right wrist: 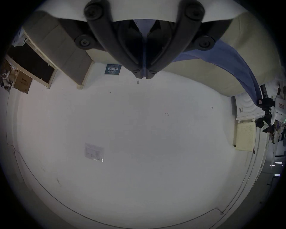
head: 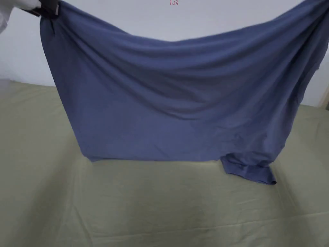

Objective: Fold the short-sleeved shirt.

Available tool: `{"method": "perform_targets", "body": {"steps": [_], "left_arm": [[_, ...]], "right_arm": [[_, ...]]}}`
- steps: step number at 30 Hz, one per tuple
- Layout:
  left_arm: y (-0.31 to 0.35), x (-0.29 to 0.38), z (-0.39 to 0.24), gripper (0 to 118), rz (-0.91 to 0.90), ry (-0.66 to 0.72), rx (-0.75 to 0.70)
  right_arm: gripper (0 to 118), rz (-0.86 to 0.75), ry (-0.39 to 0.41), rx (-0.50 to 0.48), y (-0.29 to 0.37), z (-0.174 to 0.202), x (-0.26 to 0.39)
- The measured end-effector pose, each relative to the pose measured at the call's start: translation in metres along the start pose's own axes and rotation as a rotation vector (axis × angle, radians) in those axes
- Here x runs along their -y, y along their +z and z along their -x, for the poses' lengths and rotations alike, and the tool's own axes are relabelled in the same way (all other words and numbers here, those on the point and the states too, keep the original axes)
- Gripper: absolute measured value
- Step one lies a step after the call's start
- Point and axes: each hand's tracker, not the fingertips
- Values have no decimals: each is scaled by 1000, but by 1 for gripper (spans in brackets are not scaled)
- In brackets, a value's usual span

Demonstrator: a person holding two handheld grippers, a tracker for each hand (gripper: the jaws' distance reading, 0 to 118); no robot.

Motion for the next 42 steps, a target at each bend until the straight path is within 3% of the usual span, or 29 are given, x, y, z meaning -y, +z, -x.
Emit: {"method": "perform_targets", "body": {"steps": [5,10,17,28,42], "left_arm": [[42,34,-24,2,26,-19,34],[43,50,-24,2,38,-36,71],[92,121,-28,2,82,65,152],[158,253,-32,2,199,106,215],[196,401,-56,2,380,206,271]], "right_arm": [[5,42,-11,5,30,-17,34],[5,80,-14,-12,74,-24,67],[5,143,-61,-43,140,-13,128],[5,275,-177,-77,231,0,239],[5,448,-281,-74,307,26,357]]}}
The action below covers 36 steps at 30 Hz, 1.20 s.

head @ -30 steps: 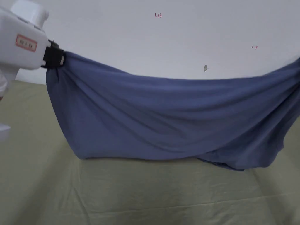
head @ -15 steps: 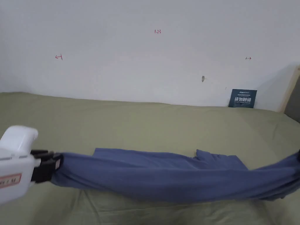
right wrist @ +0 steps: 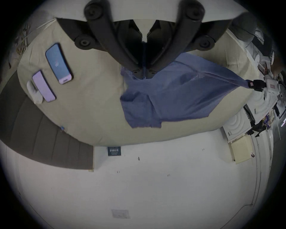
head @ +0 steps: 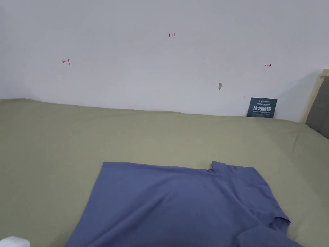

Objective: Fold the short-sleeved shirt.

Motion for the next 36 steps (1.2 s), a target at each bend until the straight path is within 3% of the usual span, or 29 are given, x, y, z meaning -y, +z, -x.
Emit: {"method": "perform_targets", "body": {"steps": [5,7,8,9,10,11,12,16,22,23,26,27,28,29,30,36], "left_arm": [[-5,28,10,3,24,82,15],[-5,34,9,15,18,93,14],[-7,37,16,24,19,100,4],[-6,40,20,56,22,114,-4],[-2,44,24,83,23,142,-9],[2,46,27,104,17,184,-4],[9,48,29,111,14,228,6],[41,36,33,110,-99,339,-9],[60,-12,-51,105,-233,153,-176],[59,-16,-69,97,-244,121,-205],[55,-16,-127,47,-294,51,-218],[54,-13,-145,23,-294,46,-219],[53,-8,-160,10,-286,41,-228],[52,-4,-174,4,-261,37,-256],[50,3,-186,0,-230,43,-260],[41,46,-220,0,-178,28,-204]], "right_arm": [[5,64,-29,10,0,-5,25],[10,77,-34,16,0,-8,33],[22,89,-46,20,0,-9,36],[53,104,-65,25,-5,-22,42],[66,116,-92,31,-5,-29,45],[66,127,-109,29,-2,-32,46],[66,114,-109,29,5,-33,45],[66,20,-75,77,27,-26,31],[66,-67,-10,120,39,52,2],[66,-72,4,139,40,66,2],[63,-57,31,142,45,116,8],[62,-51,38,144,45,130,13],[54,-42,53,149,46,141,19],[18,-43,71,144,43,149,26],[1,-12,116,170,43,156,34],[1,58,110,111,45,181,74]]}}
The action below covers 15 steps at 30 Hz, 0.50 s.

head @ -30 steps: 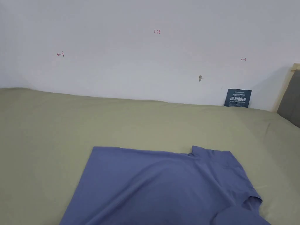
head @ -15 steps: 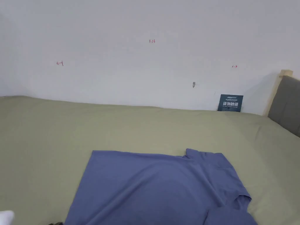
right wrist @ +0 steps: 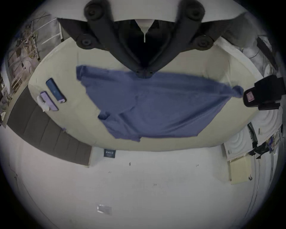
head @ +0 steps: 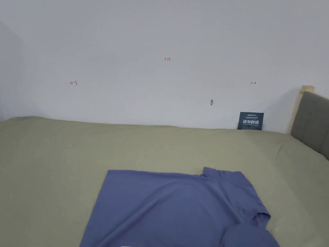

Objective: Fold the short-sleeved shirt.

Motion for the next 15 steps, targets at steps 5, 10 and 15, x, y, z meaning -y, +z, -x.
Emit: {"method": "perform_targets", "body": {"steps": [5,10,15], "left_arm": [[0,18,12,0,69,82,36],[1,3,78,0,58,145,-28],[-13,-15,169,0,96,270,-110]], "right_arm": [[1,23,13,-32,24,15,6],[1,-18,21,-25,27,-6,-4],[1,-47,-12,27,28,-37,-18]]}}
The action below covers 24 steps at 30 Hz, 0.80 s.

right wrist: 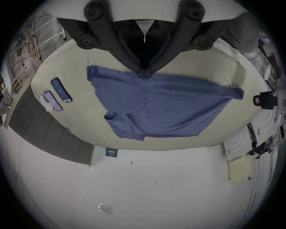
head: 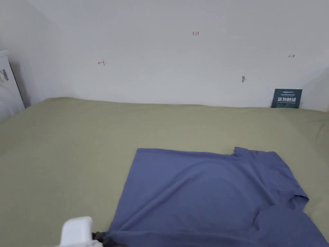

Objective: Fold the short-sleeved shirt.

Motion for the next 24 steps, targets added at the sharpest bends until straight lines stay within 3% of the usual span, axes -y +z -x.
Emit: {"method": "perform_targets", "body": {"steps": [5,6,7,9,10,12,15,16,17,18,19,22,23,24], "left_arm": [[-42,-16,22,5,79,-46,9],[-48,-17,21,17,88,-61,47],[-54,-17,18,39,124,-56,62],[-69,-14,11,110,179,-60,93],[-74,-12,7,117,193,-64,101],[-85,-11,0,116,174,-78,120],[-106,-5,-7,111,230,-134,37],[-111,-4,-8,98,229,-136,33],[-112,-3,-8,67,222,-135,24],[-113,-2,-8,10,215,-129,-4],[-117,-2,-7,3,219,-123,-20],[-107,-2,-11,3,223,-75,40],[-106,-1,-14,3,220,-93,30],[-104,0,-17,3,204,-130,16]], "right_arm": [[1,-7,-38,28,-6,-21,-12],[1,-6,-50,28,-11,-27,-9],[1,-2,-61,30,-12,-30,-10],[1,3,-80,33,-13,-36,-12],[1,1,-89,36,-14,-40,-9],[1,6,-97,47,-14,-45,-9],[1,17,-109,52,-15,-56,-4],[1,18,-115,54,-13,-60,-3],[1,17,-119,58,-12,-63,-3],[1,19,-121,64,-11,-69,0],[1,22,-120,73,-11,-74,1],[2,49,-126,73,-18,-97,3],[6,74,-130,54,-26,-105,3],[20,101,-136,32,-35,-113,4]]}}
